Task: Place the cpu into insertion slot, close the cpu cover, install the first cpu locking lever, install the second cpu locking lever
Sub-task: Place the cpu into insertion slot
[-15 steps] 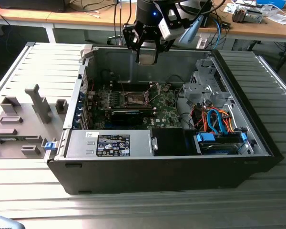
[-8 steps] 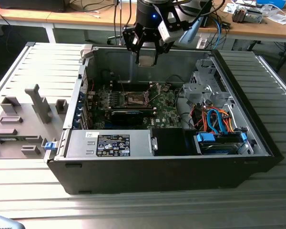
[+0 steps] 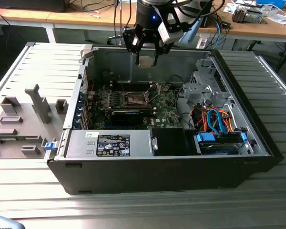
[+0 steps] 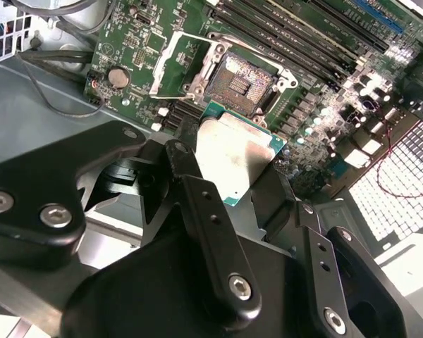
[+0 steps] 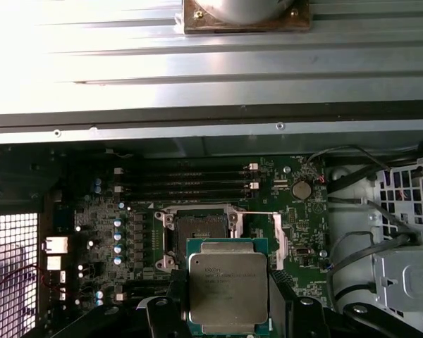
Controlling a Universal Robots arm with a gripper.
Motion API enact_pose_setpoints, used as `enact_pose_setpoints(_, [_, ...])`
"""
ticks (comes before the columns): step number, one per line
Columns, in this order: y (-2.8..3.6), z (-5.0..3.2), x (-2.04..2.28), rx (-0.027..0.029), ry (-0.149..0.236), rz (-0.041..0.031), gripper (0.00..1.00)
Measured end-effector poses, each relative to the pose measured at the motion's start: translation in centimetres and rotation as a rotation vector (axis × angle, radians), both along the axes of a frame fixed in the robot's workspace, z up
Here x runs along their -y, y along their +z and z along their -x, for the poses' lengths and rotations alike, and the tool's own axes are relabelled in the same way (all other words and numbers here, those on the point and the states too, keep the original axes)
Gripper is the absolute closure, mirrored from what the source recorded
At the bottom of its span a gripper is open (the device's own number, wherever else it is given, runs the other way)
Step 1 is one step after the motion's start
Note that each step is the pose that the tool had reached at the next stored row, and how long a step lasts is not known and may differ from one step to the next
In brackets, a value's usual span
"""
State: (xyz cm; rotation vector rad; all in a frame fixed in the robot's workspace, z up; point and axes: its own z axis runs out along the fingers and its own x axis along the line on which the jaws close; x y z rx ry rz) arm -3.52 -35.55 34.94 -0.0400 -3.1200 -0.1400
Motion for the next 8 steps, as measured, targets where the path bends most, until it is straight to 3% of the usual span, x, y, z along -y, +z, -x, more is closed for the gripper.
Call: enact_pose_setpoints(8, [-0.14, 0.00, 0.01, 0.0000, 0.000, 0.0000, 0.46])
